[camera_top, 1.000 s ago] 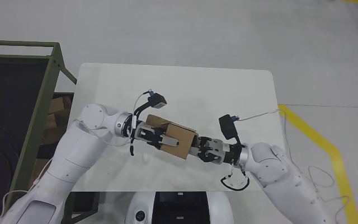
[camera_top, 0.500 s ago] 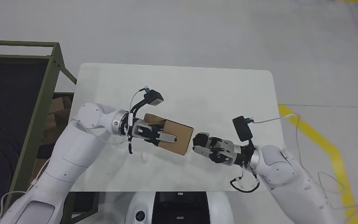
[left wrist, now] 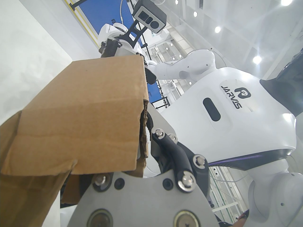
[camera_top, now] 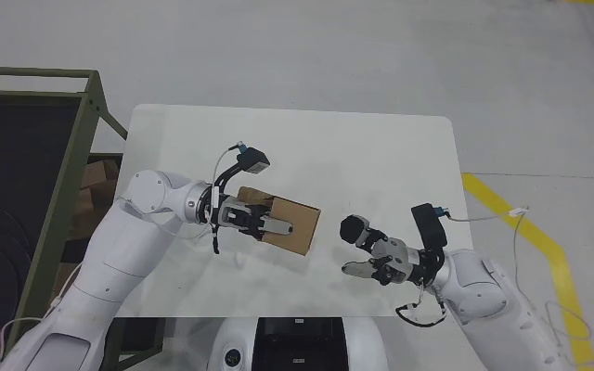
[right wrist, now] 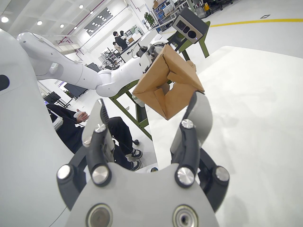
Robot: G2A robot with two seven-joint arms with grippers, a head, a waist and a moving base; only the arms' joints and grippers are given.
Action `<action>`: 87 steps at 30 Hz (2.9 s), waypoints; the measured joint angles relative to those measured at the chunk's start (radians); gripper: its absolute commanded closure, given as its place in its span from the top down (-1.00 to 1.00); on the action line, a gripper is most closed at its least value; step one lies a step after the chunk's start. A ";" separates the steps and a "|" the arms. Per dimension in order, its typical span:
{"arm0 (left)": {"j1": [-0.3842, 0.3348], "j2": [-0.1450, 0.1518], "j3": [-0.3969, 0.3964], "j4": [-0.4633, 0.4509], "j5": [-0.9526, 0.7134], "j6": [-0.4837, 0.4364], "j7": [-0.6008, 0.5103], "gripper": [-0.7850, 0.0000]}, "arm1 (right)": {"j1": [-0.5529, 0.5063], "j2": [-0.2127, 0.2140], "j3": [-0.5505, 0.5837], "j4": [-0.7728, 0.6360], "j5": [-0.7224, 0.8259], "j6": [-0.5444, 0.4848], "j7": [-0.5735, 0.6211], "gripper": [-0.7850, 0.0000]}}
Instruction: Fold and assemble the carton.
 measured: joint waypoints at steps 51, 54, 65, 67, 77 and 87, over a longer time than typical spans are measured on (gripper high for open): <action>-0.044 0.116 0.050 -0.343 0.759 -0.010 0.011 -1.00 | 0.001 0.000 0.000 0.000 0.001 0.001 0.001 1.00; -0.042 0.115 0.072 -0.349 0.808 -0.011 0.019 -1.00 | 0.001 0.000 0.000 0.000 0.001 0.001 0.001 1.00; -0.097 0.132 0.188 -0.417 1.195 -0.075 0.074 -1.00 | 0.001 0.000 0.000 0.000 0.001 0.001 0.001 1.00; -0.117 0.141 0.237 -0.414 1.254 -0.091 0.090 -1.00 | 0.001 0.000 0.000 0.000 0.001 0.001 0.001 1.00; -0.323 0.189 0.536 -0.343 1.359 -0.151 0.151 -1.00 | 0.001 0.000 0.000 0.000 0.001 0.001 0.001 1.00; -0.596 0.202 0.842 -0.272 1.272 -0.142 0.141 -1.00 | 0.001 0.000 0.000 0.000 0.001 0.001 0.001 1.00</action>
